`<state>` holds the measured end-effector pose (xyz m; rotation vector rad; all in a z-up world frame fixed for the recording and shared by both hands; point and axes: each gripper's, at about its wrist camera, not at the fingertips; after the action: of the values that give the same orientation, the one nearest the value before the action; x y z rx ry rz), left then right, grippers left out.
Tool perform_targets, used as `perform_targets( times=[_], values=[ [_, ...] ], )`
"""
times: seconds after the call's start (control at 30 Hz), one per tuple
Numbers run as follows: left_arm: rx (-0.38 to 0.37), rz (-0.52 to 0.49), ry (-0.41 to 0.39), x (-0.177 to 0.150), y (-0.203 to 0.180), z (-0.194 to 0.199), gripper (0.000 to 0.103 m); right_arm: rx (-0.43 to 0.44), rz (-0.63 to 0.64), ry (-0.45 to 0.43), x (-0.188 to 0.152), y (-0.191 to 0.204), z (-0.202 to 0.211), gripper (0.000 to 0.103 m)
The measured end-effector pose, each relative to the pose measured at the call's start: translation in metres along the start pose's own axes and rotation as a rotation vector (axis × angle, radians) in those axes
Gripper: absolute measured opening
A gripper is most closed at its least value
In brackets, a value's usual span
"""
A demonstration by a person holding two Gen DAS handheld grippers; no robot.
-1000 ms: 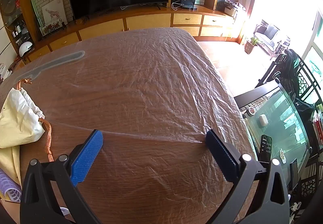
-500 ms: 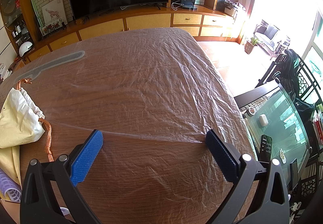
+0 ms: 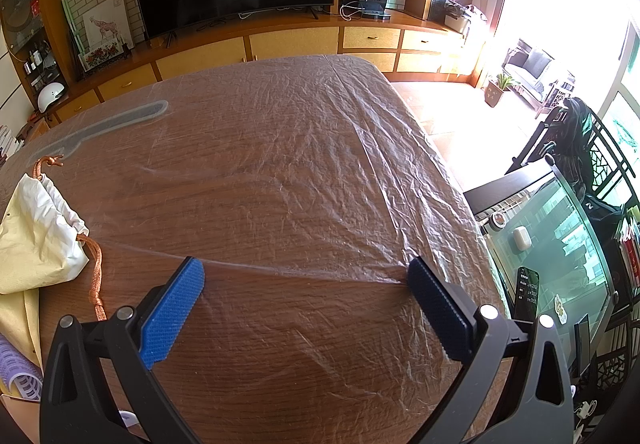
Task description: Collect trash
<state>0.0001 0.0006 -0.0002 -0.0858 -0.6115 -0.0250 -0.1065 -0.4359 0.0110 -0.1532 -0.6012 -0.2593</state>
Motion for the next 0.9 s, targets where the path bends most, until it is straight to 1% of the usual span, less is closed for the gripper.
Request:
perform_targets(
  times=[0.9],
  values=[
    [0.003,0.004,-0.001,-0.0077,0.0047,0.0014,0.102,0.001,0.0,0.0,0.0011,-0.0018,0.0014,0.099]
  ],
)
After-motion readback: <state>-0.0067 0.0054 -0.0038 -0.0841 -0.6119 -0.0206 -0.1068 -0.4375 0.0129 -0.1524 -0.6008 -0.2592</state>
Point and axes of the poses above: each gripper's, at about its wrist camera, not at the fingertips, and z roughly against the way its jaws point, y to its left, x to its top, and after that the axes turned 5 degrees about -x, right-handed
